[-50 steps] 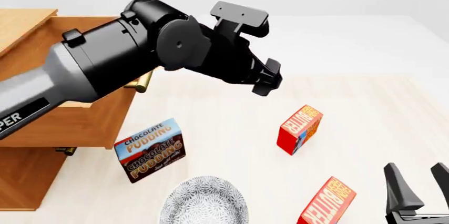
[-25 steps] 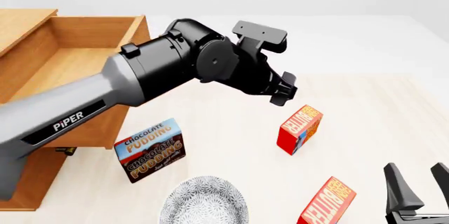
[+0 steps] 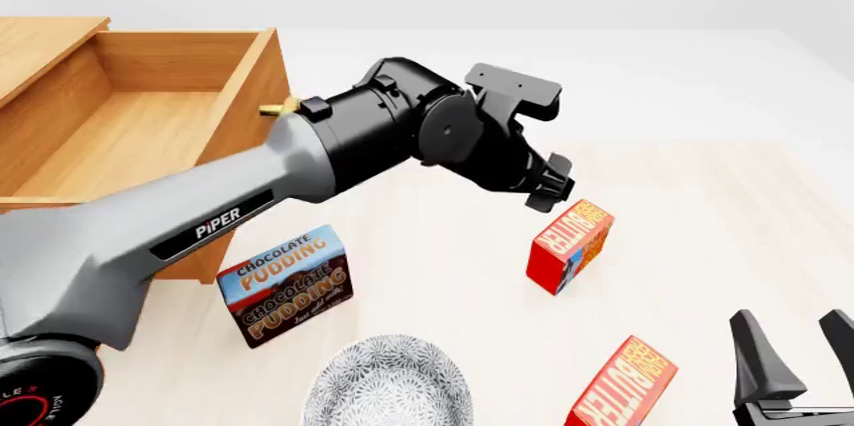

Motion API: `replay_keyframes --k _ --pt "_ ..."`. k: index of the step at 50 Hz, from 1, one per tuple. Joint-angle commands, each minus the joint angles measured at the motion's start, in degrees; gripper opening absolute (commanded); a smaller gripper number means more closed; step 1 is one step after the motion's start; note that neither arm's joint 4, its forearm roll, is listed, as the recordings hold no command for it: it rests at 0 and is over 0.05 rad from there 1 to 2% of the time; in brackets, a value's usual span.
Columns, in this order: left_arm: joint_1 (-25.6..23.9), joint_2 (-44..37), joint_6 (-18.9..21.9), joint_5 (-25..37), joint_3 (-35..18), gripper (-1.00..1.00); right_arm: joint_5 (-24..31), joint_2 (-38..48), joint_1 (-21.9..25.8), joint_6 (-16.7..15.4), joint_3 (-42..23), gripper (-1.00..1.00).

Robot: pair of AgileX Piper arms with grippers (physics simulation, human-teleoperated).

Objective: Put the butter at the front in the top drawer of the cabinet and close it.

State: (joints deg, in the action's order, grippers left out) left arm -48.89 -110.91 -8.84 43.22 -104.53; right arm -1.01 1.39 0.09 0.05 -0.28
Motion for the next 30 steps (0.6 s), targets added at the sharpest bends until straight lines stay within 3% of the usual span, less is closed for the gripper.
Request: replay_keyframes --k 1,30 --pt "0.34 -2.68 0.83 0.34 -2.23 1.0 0.02 -0.09 0.0 -0.01 0.06 1.0" --pt "-0.82 -8.63 -1.6 -2.05 -4.73 1.0 0.03 -0.11 0.0 0.0 0.06 1.0"
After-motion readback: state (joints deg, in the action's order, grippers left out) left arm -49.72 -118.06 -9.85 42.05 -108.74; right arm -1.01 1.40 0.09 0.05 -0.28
